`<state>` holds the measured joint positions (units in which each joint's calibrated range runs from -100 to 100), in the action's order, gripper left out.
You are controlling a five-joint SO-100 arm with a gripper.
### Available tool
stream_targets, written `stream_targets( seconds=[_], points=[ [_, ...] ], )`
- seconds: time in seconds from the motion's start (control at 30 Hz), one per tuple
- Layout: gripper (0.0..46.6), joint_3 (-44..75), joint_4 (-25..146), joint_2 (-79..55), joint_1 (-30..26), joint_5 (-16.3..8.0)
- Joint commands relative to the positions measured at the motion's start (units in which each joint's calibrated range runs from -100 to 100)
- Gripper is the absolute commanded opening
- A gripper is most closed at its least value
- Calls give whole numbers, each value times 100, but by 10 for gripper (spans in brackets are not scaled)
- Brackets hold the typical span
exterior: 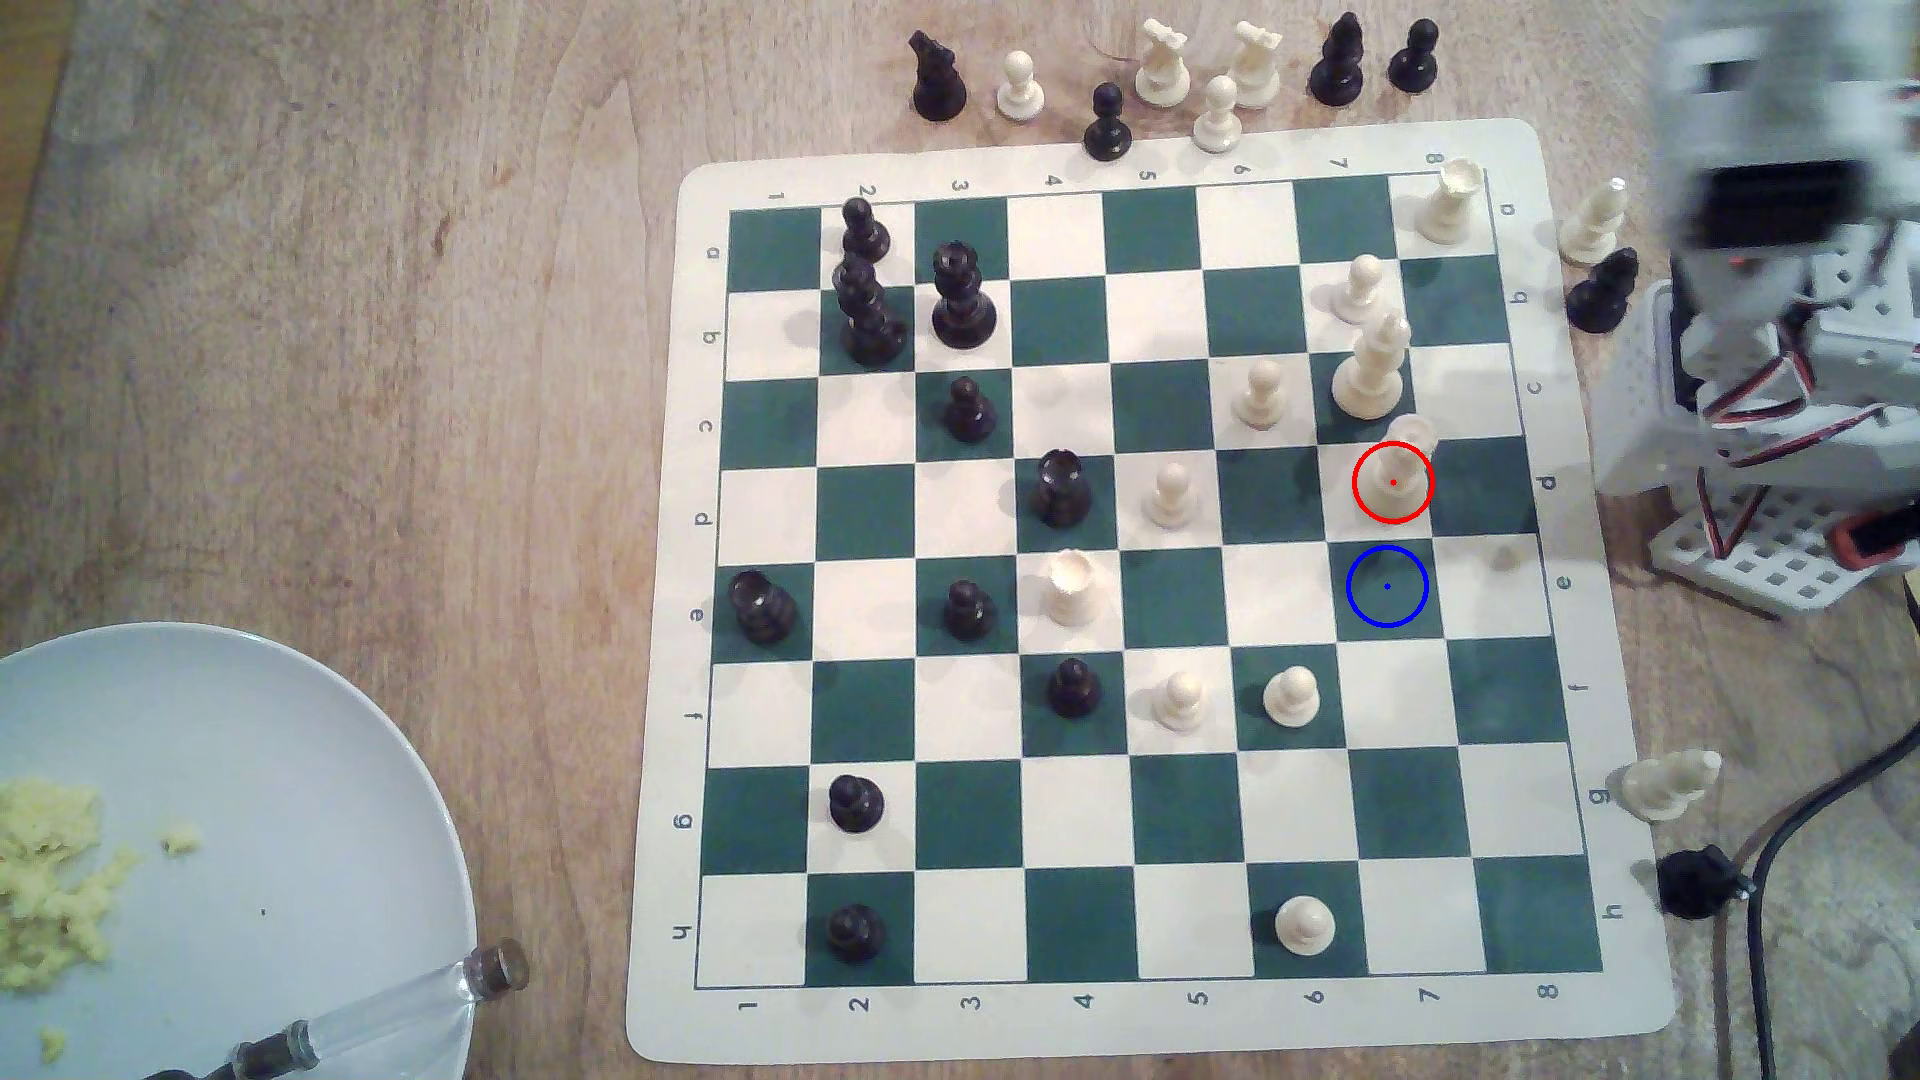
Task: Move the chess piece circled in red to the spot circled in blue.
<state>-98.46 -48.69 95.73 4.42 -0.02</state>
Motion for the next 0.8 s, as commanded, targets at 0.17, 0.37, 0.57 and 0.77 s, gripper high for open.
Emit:
stream_targets(
  seconds=[0.17, 0.37, 0.57, 0.77],
  points=[
    [2, 1596, 4557, -6, 164, -34],
    [7, 2729, 7522, -6, 265, -34],
    [85, 3174, 8988, -6, 492, -29],
    [57, 3591, 9914, -413, 578, -122]
  ],
)
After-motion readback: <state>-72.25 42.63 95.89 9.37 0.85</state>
